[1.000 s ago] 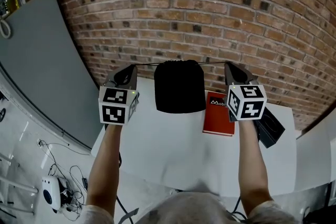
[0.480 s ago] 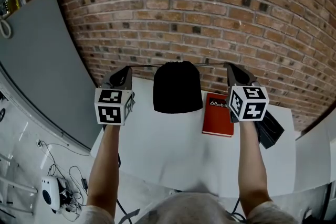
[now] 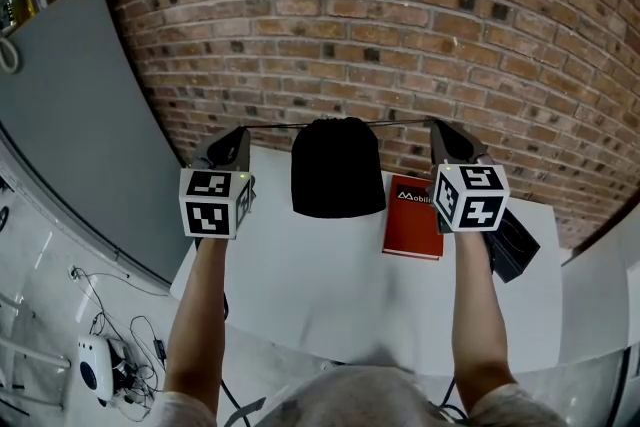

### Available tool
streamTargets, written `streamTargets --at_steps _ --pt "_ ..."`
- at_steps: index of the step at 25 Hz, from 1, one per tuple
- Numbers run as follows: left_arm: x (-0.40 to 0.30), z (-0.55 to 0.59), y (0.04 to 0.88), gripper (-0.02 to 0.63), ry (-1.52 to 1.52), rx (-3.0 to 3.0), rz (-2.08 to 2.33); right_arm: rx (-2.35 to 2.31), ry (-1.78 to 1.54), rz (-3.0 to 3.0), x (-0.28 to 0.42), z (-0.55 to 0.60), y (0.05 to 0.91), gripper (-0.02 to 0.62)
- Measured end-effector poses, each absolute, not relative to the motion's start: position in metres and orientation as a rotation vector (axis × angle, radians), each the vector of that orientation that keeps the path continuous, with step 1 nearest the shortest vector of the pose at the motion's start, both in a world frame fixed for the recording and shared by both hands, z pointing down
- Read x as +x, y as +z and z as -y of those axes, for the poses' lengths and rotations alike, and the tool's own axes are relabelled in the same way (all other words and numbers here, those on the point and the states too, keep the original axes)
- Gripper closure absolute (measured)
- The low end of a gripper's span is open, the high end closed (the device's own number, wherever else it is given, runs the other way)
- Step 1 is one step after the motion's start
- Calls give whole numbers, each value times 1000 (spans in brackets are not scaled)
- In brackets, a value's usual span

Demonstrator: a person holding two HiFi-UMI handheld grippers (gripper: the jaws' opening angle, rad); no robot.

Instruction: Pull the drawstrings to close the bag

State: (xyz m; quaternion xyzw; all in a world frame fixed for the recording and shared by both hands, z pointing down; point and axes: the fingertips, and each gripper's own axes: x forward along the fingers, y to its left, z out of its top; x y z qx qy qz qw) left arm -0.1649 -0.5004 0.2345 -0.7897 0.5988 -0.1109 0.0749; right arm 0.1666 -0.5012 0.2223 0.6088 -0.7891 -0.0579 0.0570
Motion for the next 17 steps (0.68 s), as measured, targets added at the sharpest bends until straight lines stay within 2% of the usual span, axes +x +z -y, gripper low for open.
streamTargets --at_steps 17 --pt "-166 504 242 600 -349 -2374 -1806 1837 -173 2389 165 505 228 591"
